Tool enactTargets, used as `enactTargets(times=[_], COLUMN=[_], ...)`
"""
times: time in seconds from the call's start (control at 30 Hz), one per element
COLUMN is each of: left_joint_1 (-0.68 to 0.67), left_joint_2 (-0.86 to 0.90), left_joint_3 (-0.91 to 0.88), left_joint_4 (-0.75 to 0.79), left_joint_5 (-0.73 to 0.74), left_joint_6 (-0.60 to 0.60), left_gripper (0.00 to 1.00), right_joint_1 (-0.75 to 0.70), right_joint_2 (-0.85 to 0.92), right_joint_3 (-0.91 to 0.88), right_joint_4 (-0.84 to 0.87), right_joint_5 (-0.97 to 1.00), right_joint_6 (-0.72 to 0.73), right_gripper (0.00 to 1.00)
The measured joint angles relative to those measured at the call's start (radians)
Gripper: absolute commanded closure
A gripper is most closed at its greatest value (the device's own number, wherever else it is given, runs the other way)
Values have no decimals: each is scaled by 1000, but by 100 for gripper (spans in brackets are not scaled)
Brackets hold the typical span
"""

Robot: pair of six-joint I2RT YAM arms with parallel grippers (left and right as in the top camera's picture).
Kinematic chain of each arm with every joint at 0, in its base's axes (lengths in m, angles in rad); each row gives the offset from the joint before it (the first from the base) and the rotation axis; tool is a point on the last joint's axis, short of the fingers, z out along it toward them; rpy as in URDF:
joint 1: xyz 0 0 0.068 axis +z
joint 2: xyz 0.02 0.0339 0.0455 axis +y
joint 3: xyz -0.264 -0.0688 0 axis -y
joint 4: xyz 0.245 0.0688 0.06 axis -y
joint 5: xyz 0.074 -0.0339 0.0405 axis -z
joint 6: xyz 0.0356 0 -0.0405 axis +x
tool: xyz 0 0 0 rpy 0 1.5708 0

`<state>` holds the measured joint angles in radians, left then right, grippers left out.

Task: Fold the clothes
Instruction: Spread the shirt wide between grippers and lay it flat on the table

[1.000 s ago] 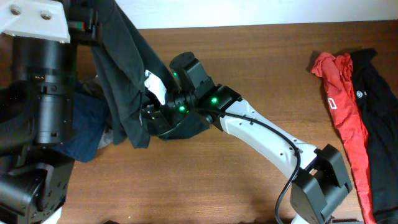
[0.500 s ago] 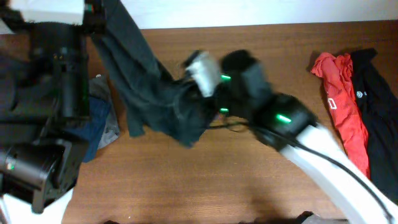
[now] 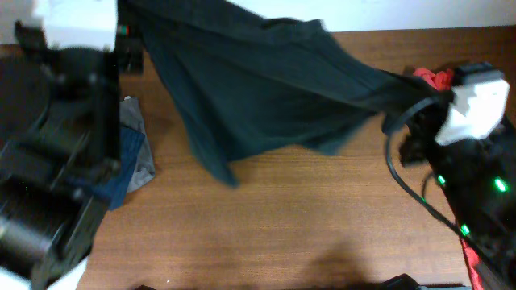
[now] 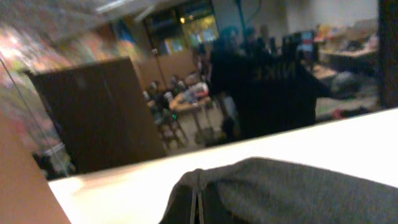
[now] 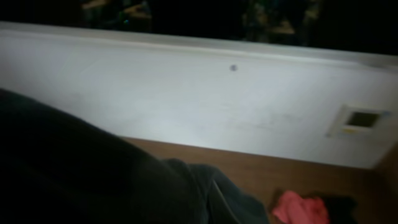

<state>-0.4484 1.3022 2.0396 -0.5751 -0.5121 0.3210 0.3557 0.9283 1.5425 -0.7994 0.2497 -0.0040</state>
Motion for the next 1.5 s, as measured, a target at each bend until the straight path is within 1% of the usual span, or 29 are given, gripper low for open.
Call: enactTargets(times=[0.17, 0.23, 0.43, 0.57, 0.77, 0.83, 0.97, 1.07, 1.2, 1.33, 1.37, 1.43, 1.47, 1.5], left_joint_1=[-56, -77, -97, -97, -97, -97, -97, -84, -24, 46, 60, 85, 95, 104], left_joint_2=[-128, -206, -322, -343, -308, -273, -151, -16, 186, 385, 427, 507, 539, 566], left_joint_3=[0, 2, 17, 20, 21, 22, 27, 27, 26, 20, 19, 19, 19, 19], left_joint_4=[-121, -171, -250, -264, -277, -274, -274, -270, -234, -148, -122, -65, -42, -23], left_joint_5=[35, 46, 99, 140, 144, 129, 89, 72, 67, 93, 98, 105, 109, 112], left_joint_6=[-84, -111, -150, -162, -185, -188, -192, -192, -203, -213, -214, -213, -213, -214], left_gripper=[100, 100, 100, 100, 100, 100, 99, 99, 99, 99, 98, 94, 86, 71], right_joint_1=[-1, -1, -1, -1, -1, -1, -1, -2, -3, -19, -29, -50, -64, -80], right_joint_2=[-58, -71, -81, -87, -78, -43, 72, 212, 421, 625, 679, 768, 811, 856], right_joint_3=[46, 107, 252, 325, 338, 336, 335, 332, 327, 320, 319, 317, 317, 317], right_joint_4=[-72, -122, -197, -227, -291, -300, -307, -297, -236, -140, -109, -51, -21, 13], right_joint_5=[8, 6, -40, -102, -150, -156, -162, -159, -126, -107, -105, -103, -100, -101], right_joint_6=[0, 0, 0, 0, 39, 53, 57, 56, 47, 26, 23, 20, 19, 16], right_gripper=[96, 96, 96, 96, 96, 93, 94, 95, 93, 92, 91, 82, 80, 77])
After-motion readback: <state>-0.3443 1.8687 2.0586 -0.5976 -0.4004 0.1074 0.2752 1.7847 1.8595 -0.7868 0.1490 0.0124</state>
